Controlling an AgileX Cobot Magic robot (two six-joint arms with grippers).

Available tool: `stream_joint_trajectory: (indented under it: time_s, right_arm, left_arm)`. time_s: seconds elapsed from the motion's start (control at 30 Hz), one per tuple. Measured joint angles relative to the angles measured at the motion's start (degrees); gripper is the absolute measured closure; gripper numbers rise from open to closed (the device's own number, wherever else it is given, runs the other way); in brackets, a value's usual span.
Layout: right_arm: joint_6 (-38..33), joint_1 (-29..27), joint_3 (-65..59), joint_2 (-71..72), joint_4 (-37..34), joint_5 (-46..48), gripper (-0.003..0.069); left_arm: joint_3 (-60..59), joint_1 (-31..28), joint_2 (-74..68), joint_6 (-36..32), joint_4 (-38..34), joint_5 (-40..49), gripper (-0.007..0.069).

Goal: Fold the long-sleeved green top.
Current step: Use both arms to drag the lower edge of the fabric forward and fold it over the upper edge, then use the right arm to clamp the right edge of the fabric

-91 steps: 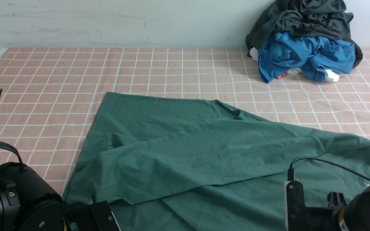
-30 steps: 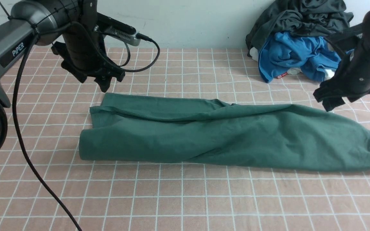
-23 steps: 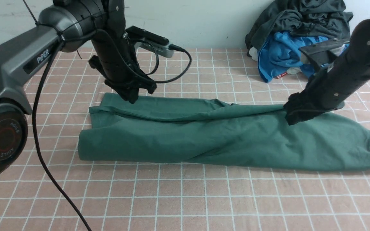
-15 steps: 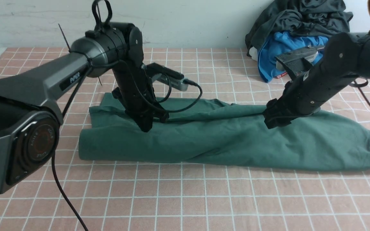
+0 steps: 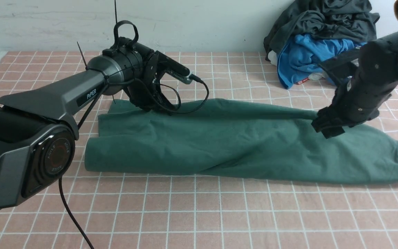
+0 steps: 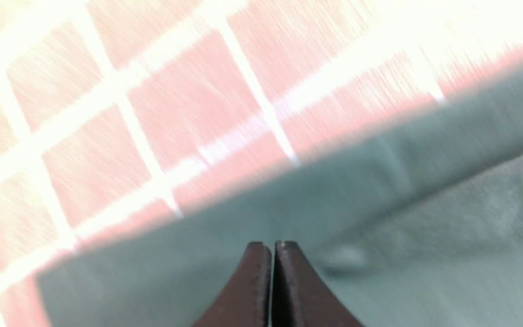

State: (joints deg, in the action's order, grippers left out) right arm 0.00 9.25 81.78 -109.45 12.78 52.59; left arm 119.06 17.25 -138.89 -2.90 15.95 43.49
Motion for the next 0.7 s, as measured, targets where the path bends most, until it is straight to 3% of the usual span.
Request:
stream_joint_trajectory:
  time_s: [0.13,0.3,0.53,0.7]
  right_arm:
    - [0.98,-4.16,-0.85,0.05,0.41,2.96,0.0218]
    - [1.1,-9.53,-3.36,1.1,-1.83,2.97,0.0218]
    - [1.1,-18.2,-9.62,1.72,-7.78,-1.66,0.0215]
    - [1.34,-20.89,-10.33,1.72,-9.21,-5.04,0.0188]
  left_arm:
    - [0.19,-0.49,0.0,2.52,0.44,0.04,0.0628]
    - [0.19,-0.68,1.8,2.13,0.63,7.75,0.0628]
    - [-2.45,0.26,9.38,-6.28,-7.74,22.86,0.0628]
    - [-10.94,0.0,9.43,-8.86,-10.08,25.14,0.0628]
